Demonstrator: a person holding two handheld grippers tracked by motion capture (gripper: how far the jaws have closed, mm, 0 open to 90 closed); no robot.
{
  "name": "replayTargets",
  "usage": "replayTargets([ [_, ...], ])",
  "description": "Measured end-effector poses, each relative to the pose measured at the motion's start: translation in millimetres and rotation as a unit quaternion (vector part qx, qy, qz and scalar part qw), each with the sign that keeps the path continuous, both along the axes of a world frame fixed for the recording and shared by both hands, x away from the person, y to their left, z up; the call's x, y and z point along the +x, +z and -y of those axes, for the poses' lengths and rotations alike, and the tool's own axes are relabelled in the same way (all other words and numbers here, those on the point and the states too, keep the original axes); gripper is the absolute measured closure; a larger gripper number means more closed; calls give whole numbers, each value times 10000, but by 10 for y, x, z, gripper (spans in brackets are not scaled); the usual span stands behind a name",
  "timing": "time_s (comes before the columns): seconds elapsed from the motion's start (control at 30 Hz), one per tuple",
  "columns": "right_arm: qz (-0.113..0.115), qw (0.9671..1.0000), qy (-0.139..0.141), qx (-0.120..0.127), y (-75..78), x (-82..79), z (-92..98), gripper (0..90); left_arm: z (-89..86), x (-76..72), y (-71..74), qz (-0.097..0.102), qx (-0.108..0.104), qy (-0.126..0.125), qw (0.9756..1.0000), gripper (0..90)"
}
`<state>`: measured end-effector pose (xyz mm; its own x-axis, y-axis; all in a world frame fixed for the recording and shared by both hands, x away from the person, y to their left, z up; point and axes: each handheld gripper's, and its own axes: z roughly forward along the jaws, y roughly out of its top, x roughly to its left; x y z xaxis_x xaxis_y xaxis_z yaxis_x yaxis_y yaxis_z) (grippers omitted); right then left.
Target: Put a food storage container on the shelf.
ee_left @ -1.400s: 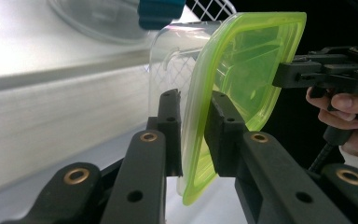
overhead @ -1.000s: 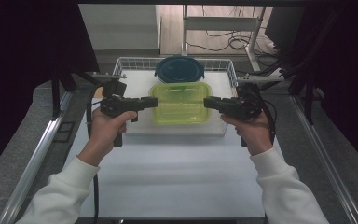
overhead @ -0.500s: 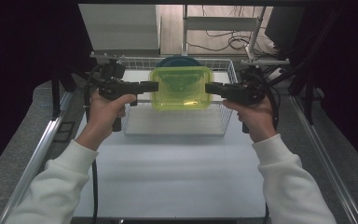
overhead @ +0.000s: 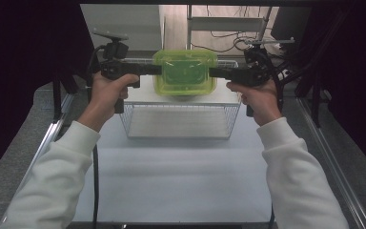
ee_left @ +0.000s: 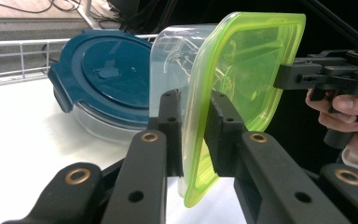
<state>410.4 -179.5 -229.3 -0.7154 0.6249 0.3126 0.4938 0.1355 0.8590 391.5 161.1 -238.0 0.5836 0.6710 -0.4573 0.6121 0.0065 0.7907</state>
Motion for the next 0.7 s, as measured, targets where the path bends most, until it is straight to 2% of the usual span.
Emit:
replayTargets([
  [0.03, 0, 10000, 0, 0, 0, 0, 0, 791, 0, 0, 0, 0, 0, 0, 10000, 777],
  [0.17, -122, 9999, -48, -14, 35, 148, -25, 792, -22, 166, 13, -96, -81, -14, 9999, 778],
  [0.37, -272, 9996, -98, -18, 75, 292, -38, 791, -38, 327, 35, -183, -104, -46, 9998, 780],
  [0.7, -646, 9978, -162, 62, -16, 511, -49, 792, -35, 524, -24, -454, -59, -8, 9990, 783],
])
